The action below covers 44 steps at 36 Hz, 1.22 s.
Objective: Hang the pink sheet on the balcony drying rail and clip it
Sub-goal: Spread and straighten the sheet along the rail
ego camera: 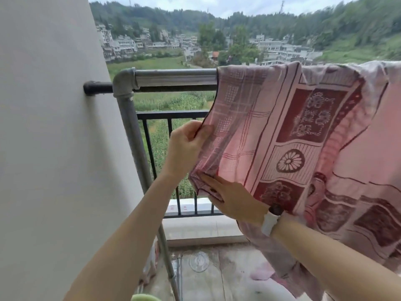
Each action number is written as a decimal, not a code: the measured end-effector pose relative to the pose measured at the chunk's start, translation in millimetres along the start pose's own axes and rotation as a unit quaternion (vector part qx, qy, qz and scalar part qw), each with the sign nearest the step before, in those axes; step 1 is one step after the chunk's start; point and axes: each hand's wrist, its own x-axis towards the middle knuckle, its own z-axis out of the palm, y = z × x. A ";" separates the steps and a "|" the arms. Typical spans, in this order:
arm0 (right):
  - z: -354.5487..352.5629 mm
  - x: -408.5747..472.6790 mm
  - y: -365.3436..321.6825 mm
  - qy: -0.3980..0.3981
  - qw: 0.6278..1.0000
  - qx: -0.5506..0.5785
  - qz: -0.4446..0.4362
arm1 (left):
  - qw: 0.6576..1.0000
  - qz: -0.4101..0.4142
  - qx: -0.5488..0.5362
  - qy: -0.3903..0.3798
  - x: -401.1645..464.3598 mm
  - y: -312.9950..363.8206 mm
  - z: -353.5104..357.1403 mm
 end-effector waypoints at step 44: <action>-35.6 8.9 -4.6 0.288 0.958 -0.004 0.015 | 1.000 -0.007 0.020 0.008 -49.7 -16.8 2.4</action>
